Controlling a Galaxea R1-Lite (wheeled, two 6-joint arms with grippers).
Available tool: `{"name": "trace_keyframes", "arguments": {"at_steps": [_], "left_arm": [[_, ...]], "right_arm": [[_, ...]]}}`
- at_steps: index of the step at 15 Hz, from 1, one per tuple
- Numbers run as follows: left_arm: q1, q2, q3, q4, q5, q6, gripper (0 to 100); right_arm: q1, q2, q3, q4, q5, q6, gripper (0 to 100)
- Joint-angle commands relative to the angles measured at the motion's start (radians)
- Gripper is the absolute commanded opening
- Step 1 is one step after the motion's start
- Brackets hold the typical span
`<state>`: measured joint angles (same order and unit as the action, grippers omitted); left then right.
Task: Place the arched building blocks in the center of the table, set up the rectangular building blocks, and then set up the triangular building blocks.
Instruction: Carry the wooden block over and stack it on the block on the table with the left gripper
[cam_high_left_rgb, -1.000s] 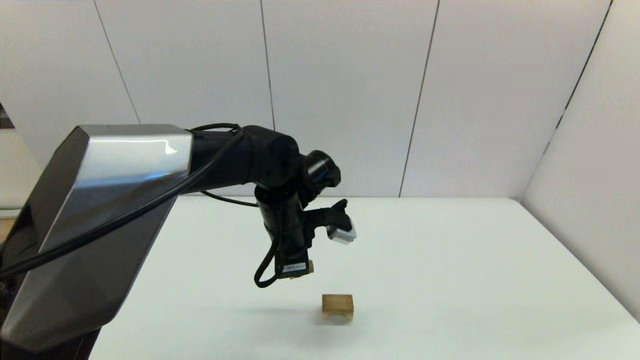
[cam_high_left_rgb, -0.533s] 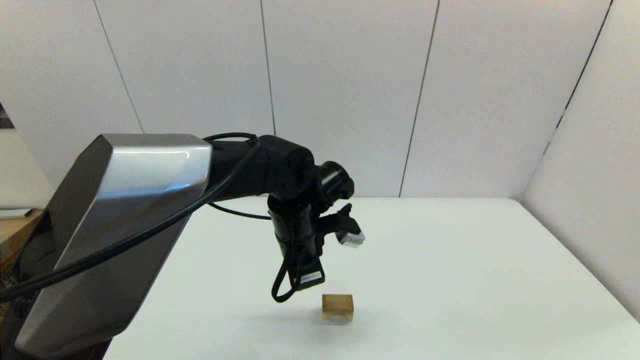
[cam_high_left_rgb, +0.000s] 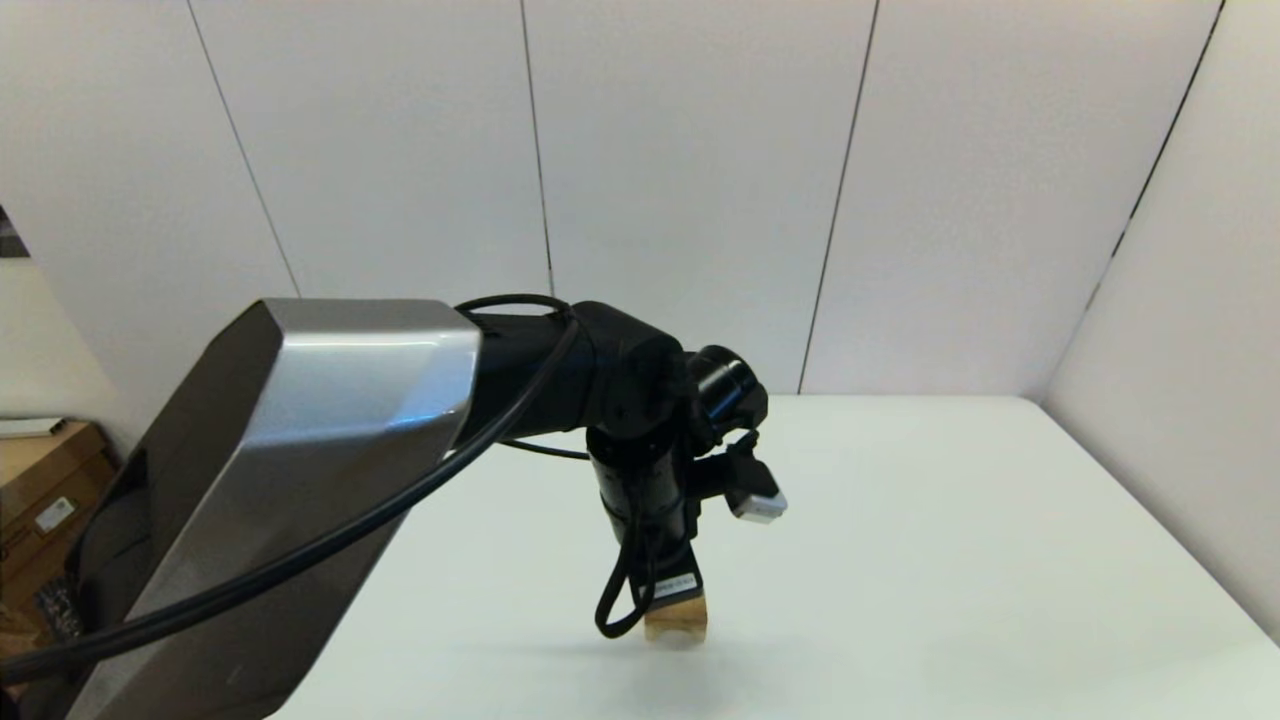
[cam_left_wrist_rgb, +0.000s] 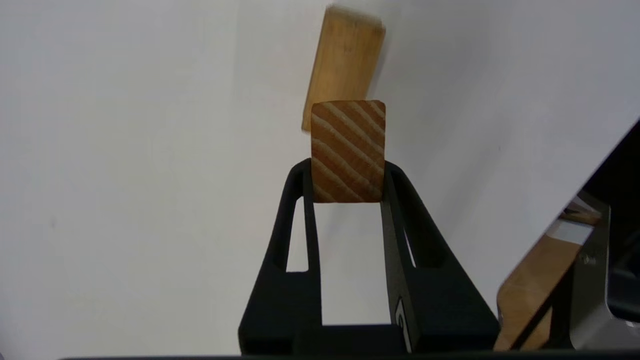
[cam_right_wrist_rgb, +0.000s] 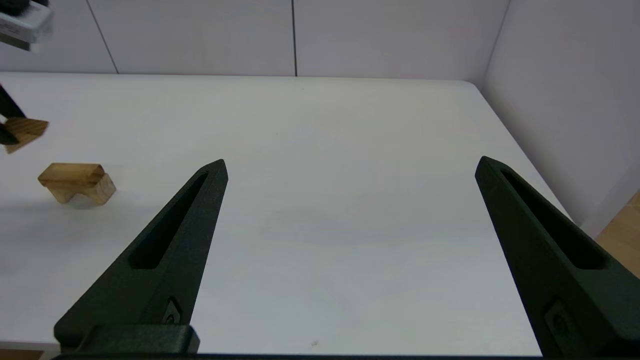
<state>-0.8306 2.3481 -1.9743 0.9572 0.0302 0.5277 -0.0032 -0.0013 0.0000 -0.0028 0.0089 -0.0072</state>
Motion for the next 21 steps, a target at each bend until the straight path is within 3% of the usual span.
{"name": "trace_keyframes", "arguments": {"at_steps": [1, 3, 7, 21], "left_arm": [[-0.019, 0.046, 0.0, -0.055, 0.0, 0.006, 0], [-0.018, 0.053, 0.0, -0.061, 0.005, 0.028, 0], [-0.013, 0.053, 0.0, -0.061, 0.134, 0.127, 0], [-0.054, 0.056, 0.0, 0.008, 0.146, 0.229, 0]], "right_arm": [[0.0, 0.0, 0.0, 0.0, 0.0, 0.0, 100], [0.0, 0.0, 0.0, 0.0, 0.0, 0.0, 100], [0.0, 0.0, 0.0, 0.0, 0.0, 0.0, 100], [0.0, 0.0, 0.0, 0.0, 0.0, 0.0, 100]]}}
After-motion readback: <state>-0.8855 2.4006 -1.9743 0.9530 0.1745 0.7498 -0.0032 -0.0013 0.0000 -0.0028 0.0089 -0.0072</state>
